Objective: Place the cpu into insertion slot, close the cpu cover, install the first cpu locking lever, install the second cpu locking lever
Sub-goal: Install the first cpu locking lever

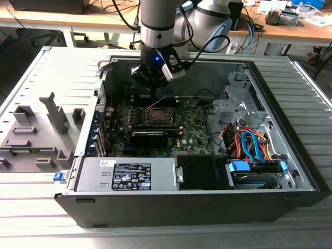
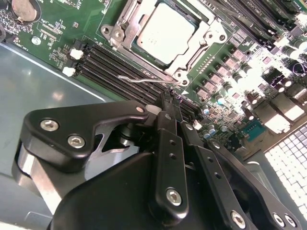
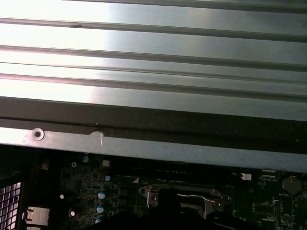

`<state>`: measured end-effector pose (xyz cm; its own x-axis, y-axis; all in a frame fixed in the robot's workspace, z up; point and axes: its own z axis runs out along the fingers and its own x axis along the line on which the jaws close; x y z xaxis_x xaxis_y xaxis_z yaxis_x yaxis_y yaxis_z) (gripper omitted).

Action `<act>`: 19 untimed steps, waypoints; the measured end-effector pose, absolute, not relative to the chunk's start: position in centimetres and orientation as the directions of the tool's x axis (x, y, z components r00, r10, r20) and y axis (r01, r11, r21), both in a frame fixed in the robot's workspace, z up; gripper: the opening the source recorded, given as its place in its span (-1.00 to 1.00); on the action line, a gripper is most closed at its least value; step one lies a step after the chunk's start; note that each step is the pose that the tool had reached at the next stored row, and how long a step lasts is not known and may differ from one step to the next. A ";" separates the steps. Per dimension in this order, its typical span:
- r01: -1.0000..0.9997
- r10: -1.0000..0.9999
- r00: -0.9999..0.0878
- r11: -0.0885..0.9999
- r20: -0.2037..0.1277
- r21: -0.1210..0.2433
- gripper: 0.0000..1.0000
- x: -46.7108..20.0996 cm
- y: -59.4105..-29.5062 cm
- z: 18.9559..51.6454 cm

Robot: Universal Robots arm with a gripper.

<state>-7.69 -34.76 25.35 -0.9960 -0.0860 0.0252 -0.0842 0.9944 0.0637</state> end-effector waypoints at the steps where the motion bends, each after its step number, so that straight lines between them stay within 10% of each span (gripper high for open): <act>1: -0.084 -0.086 -0.996 0.994 0.025 0.064 -0.79 -7.7 -34.8 25.4; 19: -0.084 -0.086 -0.996 0.995 0.025 0.062 -0.79 -6.9 -34.8 25.3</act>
